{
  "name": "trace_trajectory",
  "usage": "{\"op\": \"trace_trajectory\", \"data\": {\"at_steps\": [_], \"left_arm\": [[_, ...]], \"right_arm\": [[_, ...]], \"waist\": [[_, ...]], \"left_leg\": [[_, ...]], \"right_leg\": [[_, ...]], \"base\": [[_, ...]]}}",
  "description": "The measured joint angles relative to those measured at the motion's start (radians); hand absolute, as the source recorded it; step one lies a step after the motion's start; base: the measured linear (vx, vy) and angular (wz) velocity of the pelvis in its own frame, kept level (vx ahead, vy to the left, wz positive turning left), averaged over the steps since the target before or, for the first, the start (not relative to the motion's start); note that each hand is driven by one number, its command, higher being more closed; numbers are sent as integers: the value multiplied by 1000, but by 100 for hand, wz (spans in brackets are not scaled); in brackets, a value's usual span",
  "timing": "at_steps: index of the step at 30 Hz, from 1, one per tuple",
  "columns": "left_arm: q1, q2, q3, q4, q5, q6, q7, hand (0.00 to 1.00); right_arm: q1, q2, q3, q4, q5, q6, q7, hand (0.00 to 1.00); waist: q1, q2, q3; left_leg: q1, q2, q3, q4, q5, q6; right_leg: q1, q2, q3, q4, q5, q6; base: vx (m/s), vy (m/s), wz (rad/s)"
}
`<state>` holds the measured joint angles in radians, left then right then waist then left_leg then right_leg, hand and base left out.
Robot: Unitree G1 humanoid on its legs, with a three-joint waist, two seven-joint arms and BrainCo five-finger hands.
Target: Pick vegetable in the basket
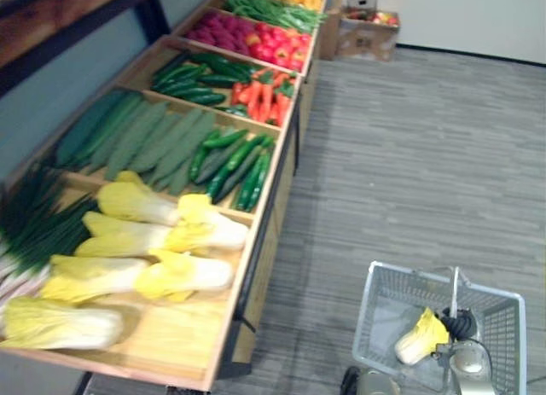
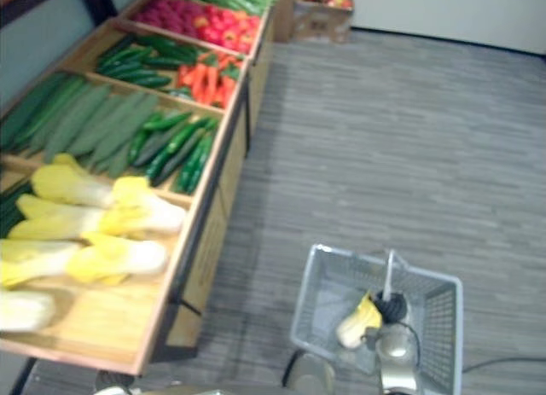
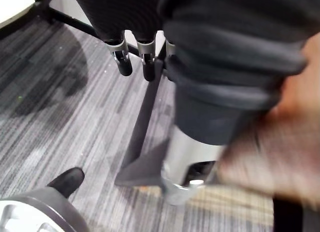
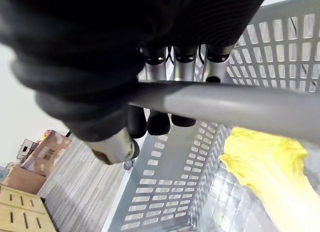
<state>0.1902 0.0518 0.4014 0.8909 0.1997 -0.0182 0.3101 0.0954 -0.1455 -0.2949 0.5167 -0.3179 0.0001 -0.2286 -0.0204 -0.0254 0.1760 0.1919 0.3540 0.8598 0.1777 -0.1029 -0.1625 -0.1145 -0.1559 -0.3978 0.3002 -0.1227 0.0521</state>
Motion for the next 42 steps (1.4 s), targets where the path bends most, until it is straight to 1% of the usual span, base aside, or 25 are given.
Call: {"op": "trace_trajectory", "data": {"at_steps": [1, 4, 6, 9, 10, 12, 14, 16, 18, 20, 21, 23, 24, 25, 27, 29, 31, 32, 33, 34, 36, 37, 40, 41, 42], "left_arm": [[12, -3, 2, 17, -2, 2, 1, 0], [11, 2, 38, 25, -40, 13, 35, 0], [16, 29, 33, 24, -41, 14, 37, 0], [28, 25, 18, 25, -42, 15, 37, 0], [35, 19, 6, 25, -42, 16, 36, 0], [53, -1, -23, 18, -41, 4, 30, 0], [60, -11, -23, 15, -41, 4, 28, 0], [50, -16, -24, 11, -40, 1, 24, 0], [52, -36, -23, 10, -39, -1, 18, 0], [60, -63, -16, 18, -40, 13, 17, 0], [84, -71, -20, 19, -39, 13, 14, 0], [99, -70, -21, 19, -38, 14, 13, 0], [113, -71, -26, 22, -38, 22, 4, 0], [121, -80, -32, 29, -37, 22, 1, 0], [151, -117, -58, 59, -40, 26, 9, 0], [226, -135, -102, 55, -35, -10, -1, 0], [221, -134, -113, 85, -33, 31, -17, 0], [218, -132, -95, 108, -33, 63, -17, 0], [233, -133, -76, 108, -33, 74, -17, 0], [241, -132, -69, 108, -34, 76, -15, 0], [257, -128, -41, 109, -44, 107, -5, 0], [281, -115, -41, 109, -70, 119, 2, 0], [343, -56, -63, 108, -79, 132, 10, 0], [347, -47, -60, 108, -83, 132, 18, 0], [352, -34, -60, 105, -109, 132, 37, 0]], "right_arm": [[11, 0, 2, 0, -7, 1, 0, 100], [36, -1, 3, -13, -29, 0, -1, 100], [46, -1, 23, -18, -28, -3, -1, 100], [74, 0, 33, -35, -28, -5, -3, 100], [75, 0, 33, -40, -28, -5, -4, 100], [72, -7, 46, -70, -31, -5, -5, 100], [70, -8, 59, -78, -32, -6, -4, 100], [67, -16, 60, -77, -32, -6, -3, 100], [56, -30, 60, -70, -32, -6, -4, 100], [41, -45, 60, -69, -35, -6, -4, 100], [38, -47, 60, -65, -36, -6, -4, 100], [36, -47, 60, -56, -36, -6, -4, 100], [32, -48, 60, -53, -36, -6, -4, 100], [27, -48, 61, -50, -36, -6, -4, 100], [26, -54, 71, -45, -37, -6, -4, 100], [27, -52, 97, -39, -37, -6, -4, 100], [22, -52, 125, -35, -37, -6, -3, 100], [16, -51, 155, -28, -38, -5, 0, 100], [12, -43, 171, -28, -38, -6, 3, 100], [5, -38, 178, -27, -39, -6, 5, 100], [-40, -17, 193, -7, -39, -13, 13, 100], [-55, 0, 193, 3, -39, -14, 21, 100], [-36, 4, 173, -4, -39, -19, 21, 100], [-33, 6, 174, -10, -39, -23, 21, 100], [-37, 6, 175, -14, -40, -28, 22, 100]], "waist": [[1, 9, -3], [-6, 9, -2], [-5, 11, 1], [-4, 0, 12], [-3, 1, 13], [1, 5, 12], [12, 9, 12], [25, 19, 13], [46, 15, 22], [51, 19, 24], [52, 27, 24], [56, 37, 26], [63, 48, 27], [66, 55, 27], [86, 101, 29], [109, 114, 21], [107, 105, 23], [109, 82, 17], [112, 52, 16], [113, 44, 11], [118, -1, 15], [120, -25, 16], [109, -33, 15], [109, -41, 17], [110, -47, 16]], "left_leg": [[1, 38, 0, 12, 25, 2], [-5, 98, -26, 66, 62, -3], [-46, 175, -80, 196, 81, 8], [-85, 221, -154, 325, 160, 94], [-99, 207, -189, 349, 155, 89], [-158, 84, -318, 382, 94, 52], [-165, 15, -348, 351, 81, 60], [-182, 20, -383, 412, 98, 62], [-216, -16, -434, 442, -2, 48], [-247, -105, -466, 373, -71, 48], [-272, -159, -480, 268, -72, 50], [-306, -202, -522, 134, -54, 51], [-330, -221, -550, 27, -4, 47], [-333, -225, -559, -25, 26, 46], [-347, -200, -568, -139, 83, 41], [-328, -197, -530, -115, 123, 45], [-328, -207, -508, -74, 124, 73], [-326, -227, -505, -52, 102, 129], [-309, -245, -488, -55, 85, 145], [-303, -251, -483, -62, 76, 144], [-287, -243, -442, -44, 65, 153], [-270, -229, -430, 3, 34, 161], [-140, -216, -457, -43, 10, 158], [-126, -224, -470, -54, 10, 157], [-109, -236, -500, -68, 9, 156]], "right_leg": [[5, 46, 11, -23, 9, -16], [6, 94, 17, -17, -11, -48], [19, 126, 17, -24, -30, -74], [95, 145, 22, -102, -37, -76], [108, 143, 28, -119, -36, -74], [114, 137, 64, -173, -30, -72], [115, 146, 85, -204, -6, -79], [120, 169, 143, -230, 50, -89], [140, 166, 201, -265, 62, -99], [139, 146, 265, -267, 63, -100], [139, 136, 291, -263, 63, -101], [141, 133, 315, -264, 62, -101], [141, 134, 331, -266, 61, -99], [141, 137, 342, -267, 60, -97], [157, 162, 379, -263, 37, -65], [177, 148, 411, -267, 14, -46], [203, 127, 410, -281, -4, -23], [204, 105, 409, -258, -36, -9], [186, 82, 409, -197, -76, 3], [159, 81, 406, -123, -93, 21], [-14, 64, 372, 232, -119, 88], [-97, 37, 334, 433, -58, 148], [-111, -34, 210, 667, 193, 150], [-112, -57, 184, 696, 166, 121], [-122, -111, 136, 717, 57, 72]], "base": [[-6, -339, -43], [-16, -307, -28], [-33, -255, -13], [-27, -175, 6], [-17, -118, -7], [11, -56, -26], [52, -19, -38], [47, -54, -47], [46, -14, -70], [87, 95, -78], [87, 118, -61], [77, 112, -46], [79, 123, -40], [111, 171, -55], [147, 220, -57], [238, 231, -48], [259, 161, -7], [282, 142, 1], [283, 127, -7], [253, 80, -28], [205, 68, -36], [226, 57, 5], [284, 8, 66], [333, -42, 90], [190, -53, 68]]}}
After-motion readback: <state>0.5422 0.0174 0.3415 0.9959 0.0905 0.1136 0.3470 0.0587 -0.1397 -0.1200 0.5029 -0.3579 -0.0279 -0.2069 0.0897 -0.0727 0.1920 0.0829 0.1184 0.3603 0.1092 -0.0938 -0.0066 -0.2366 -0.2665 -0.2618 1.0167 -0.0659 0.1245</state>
